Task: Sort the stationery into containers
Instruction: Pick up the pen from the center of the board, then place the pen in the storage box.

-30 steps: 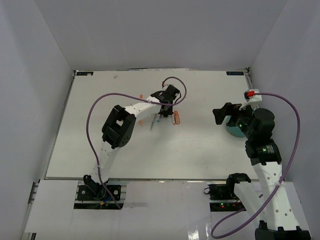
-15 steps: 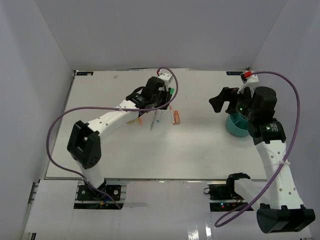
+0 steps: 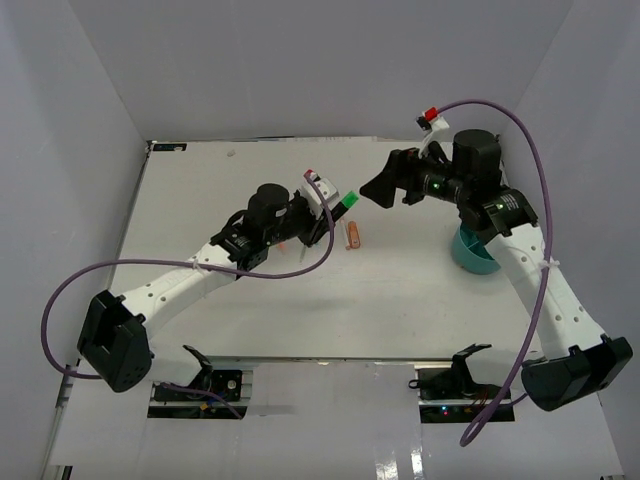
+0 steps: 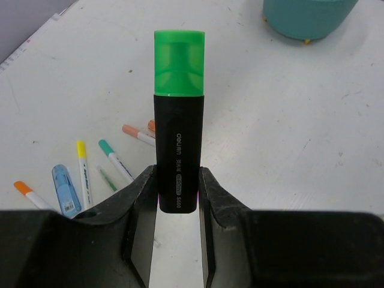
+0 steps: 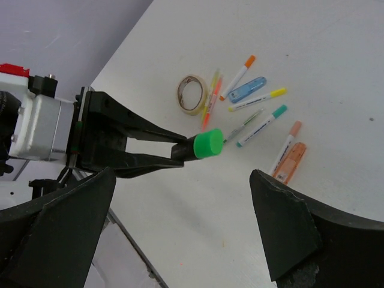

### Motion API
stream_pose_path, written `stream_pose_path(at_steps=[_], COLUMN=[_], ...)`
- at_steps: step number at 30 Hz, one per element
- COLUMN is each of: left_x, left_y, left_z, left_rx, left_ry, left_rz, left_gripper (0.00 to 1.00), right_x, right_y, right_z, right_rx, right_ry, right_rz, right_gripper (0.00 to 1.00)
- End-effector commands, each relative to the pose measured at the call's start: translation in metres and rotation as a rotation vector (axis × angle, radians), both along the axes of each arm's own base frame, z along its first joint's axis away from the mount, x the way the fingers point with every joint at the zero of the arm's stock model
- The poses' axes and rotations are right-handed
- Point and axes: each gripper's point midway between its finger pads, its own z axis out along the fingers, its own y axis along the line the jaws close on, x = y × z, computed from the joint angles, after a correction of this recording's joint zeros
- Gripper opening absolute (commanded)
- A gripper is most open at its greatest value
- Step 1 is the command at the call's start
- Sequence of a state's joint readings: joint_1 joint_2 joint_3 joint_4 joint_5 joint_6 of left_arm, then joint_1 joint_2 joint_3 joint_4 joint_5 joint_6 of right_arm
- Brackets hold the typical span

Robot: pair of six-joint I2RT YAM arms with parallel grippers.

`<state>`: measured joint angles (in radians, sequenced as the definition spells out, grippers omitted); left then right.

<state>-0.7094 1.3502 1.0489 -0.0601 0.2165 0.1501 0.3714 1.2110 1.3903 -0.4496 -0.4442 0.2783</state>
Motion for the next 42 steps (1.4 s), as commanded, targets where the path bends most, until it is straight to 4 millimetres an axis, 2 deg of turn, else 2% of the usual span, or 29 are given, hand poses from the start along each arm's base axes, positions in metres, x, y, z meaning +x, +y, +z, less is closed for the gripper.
stream_pose_path(at_steps=[1,4,6,7,12,18,22,27,29,30,31,34,35,37,38,39,40,42], left_x=[-0.012,-0.016,-0.019,-0.022,-0.032,-0.034,-0.032,-0.028,-0.027,-0.027,-0.027,-0.02,-0.018,-0.013,-0.012,-0.011,-0.008,-0.005], left_y=[-0.004,-0.002,0.001,0.002,0.004,0.006,0.006,0.01,0.01,0.011,0.01,0.014,0.016,0.019,0.021,0.021,0.024,0.026], left_z=[0.03,0.029,0.04,0.035,0.038,0.034,0.032,0.034,0.034,0.034,0.033,0.032,0.031,0.03,0.03,0.029,0.03,0.029], left_rx=[-0.05,-0.055,-0.078,-0.078,-0.101,-0.102,-0.101,-0.107,-0.109,-0.11,-0.111,-0.109,-0.105,-0.104,-0.106,-0.112,-0.114,-0.119], left_ry=[-0.142,-0.17,-0.21,-0.209,-0.236,-0.258,-0.255,-0.266,-0.265,-0.266,-0.265,-0.258,-0.256,-0.255,-0.254,-0.245,-0.247,-0.239], left_rz=[-0.094,-0.102,-0.105,-0.108,-0.131,-0.118,-0.108,-0.075,-0.07,-0.067,-0.065,-0.019,-0.005,0.032,0.045,0.057,0.082,0.107], left_gripper=[0.0,0.0,0.0,0.0,0.0,0.0,0.0,0.0,0.0,0.03,0.11,0.28,0.5,0.73,0.89,0.94,0.98,0.98], right_x=[-0.004,-0.004,-0.002,-0.001,0.002,0.0,-0.004,-0.009,-0.01,-0.01,-0.008,-0.004,-0.005,0.003,0.002,0.004,0.012,0.014], right_y=[0.022,0.039,0.05,0.052,0.065,0.074,0.077,0.082,0.081,0.081,0.078,0.067,0.062,0.048,0.038,0.03,0.014,-0.017], right_z=[0.013,0.004,-0.005,-0.009,-0.029,-0.032,-0.032,-0.041,-0.045,-0.046,-0.049,-0.051,-0.048,-0.051,-0.053,-0.054,-0.057,-0.06], right_rx=[0.032,0.023,0.006,-0.004,-0.038,-0.026,-0.019,-0.011,-0.017,-0.023,-0.037,-0.079,-0.091,-0.143,-0.172,-0.196,-0.248,-0.311], right_ry=[0.009,0.042,0.064,0.07,0.109,0.11,0.11,0.139,0.149,0.146,0.148,0.12,0.102,0.075,0.077,0.071,0.054,0.062], right_rz=[0.053,0.089,0.102,0.1,0.119,0.152,0.174,0.203,0.198,0.197,0.178,0.125,0.11,0.04,0.004,-0.027,-0.103,-0.209], right_gripper=[0.99,0.99,0.99,1.0,1.0,0.8,0.48,0.31,0.19,0.14,0.08,0.08,0.08,0.08,0.08,0.08,0.08,0.08])
